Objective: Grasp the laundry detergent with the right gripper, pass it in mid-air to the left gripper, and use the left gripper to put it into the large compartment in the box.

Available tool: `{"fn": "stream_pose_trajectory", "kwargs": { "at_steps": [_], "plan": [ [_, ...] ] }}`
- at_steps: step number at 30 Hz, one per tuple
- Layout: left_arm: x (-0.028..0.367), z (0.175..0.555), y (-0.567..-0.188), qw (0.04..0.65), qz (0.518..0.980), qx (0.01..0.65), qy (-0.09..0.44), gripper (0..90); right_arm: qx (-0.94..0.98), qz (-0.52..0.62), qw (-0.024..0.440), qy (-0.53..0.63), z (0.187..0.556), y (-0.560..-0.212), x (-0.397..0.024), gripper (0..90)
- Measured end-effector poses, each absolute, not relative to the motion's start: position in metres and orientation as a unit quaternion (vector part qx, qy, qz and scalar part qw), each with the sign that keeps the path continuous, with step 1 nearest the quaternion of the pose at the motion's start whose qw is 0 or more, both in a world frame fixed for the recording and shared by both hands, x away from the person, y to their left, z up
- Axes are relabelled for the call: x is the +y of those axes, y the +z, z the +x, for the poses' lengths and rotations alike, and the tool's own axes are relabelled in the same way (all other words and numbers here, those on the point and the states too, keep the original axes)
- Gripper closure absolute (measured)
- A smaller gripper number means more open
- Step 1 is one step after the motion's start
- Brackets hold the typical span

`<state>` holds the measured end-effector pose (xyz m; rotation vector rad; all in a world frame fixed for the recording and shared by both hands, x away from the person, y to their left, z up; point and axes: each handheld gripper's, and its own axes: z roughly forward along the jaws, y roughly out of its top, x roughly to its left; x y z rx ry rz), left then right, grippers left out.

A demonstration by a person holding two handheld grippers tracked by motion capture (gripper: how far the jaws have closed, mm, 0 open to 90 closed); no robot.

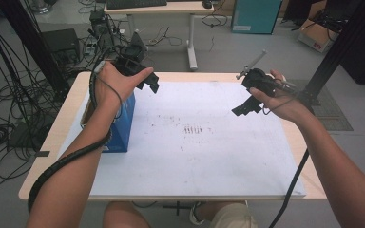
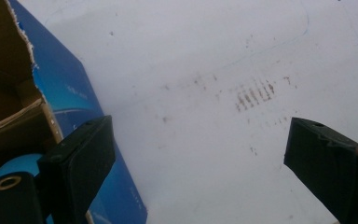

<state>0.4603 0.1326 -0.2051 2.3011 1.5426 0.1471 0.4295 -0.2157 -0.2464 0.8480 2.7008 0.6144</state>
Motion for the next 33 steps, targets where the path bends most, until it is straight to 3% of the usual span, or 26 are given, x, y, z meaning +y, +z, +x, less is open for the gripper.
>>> {"fn": "stream_pose_trajectory", "kwargs": {
  "at_steps": [33],
  "plan": [
    [0.107, 0.48, -0.216, 0.177, 0.826, 0.533, 0.051, 8.9, 0.931, 0.286, 0.12, 0.191, 0.431, -0.25, -0.22, 0.3]
  ]
}}
